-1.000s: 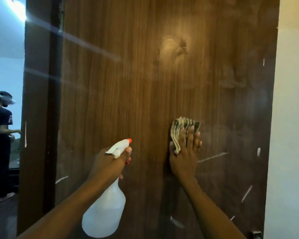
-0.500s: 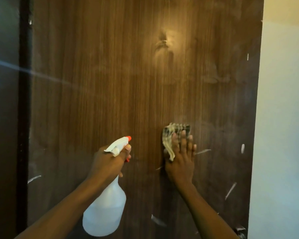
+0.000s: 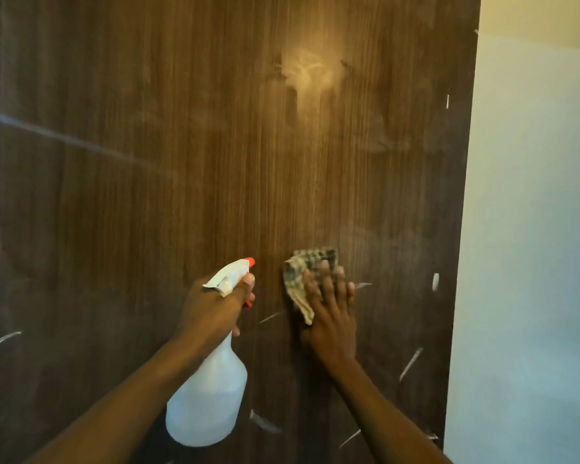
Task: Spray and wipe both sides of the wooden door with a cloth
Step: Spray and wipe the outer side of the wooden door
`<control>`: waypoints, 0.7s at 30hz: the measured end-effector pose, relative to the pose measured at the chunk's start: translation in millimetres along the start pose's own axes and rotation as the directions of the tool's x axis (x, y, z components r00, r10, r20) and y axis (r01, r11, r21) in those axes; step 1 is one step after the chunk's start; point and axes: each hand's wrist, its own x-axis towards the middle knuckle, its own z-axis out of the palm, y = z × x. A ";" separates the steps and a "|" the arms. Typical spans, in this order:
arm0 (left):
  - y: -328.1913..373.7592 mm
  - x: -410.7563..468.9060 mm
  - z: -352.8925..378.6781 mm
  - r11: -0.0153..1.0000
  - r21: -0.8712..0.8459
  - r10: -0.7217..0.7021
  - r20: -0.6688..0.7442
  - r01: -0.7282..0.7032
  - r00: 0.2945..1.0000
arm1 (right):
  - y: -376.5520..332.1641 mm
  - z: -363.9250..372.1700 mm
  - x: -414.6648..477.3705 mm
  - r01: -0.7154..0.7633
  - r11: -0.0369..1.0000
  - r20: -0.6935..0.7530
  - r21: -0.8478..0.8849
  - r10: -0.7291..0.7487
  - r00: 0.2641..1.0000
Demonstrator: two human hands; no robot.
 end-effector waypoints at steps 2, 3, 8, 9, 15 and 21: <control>1.3 3.1 9.3 0.997 -0.056 -0.047 0.034 0.049 0.998 | 20.9 -8.9 5.3 -0.214 0.976 -0.008 0.037 0.214 0.977; 0.0 5.1 13.6 0.995 -0.082 -0.062 0.040 0.065 0.997 | 26.5 -13.7 17.4 -0.300 0.952 -0.013 0.062 0.301 0.953; -6.1 11.8 35.9 0.999 -0.033 -0.029 0.013 0.030 0.999 | 18.6 -24.3 86.3 -0.314 0.938 -0.034 0.145 0.322 0.946; -7.0 11.9 40.9 1.000 -0.009 -0.019 0.012 0.019 1.000 | 12.4 -20.8 85.7 -0.232 0.966 -0.044 0.114 0.238 0.970; -6.7 11.2 58.0 1.000 -0.023 -0.013 0.026 0.013 1.000 | 20.7 -3.4 -0.2 -0.009 1.000 0.039 -0.001 0.009 0.999; -10.3 13.2 65.6 0.987 -0.133 -0.069 0.117 0.085 0.991 | 79.9 -32.8 48.3 -0.538 0.836 0.051 0.113 0.536 0.843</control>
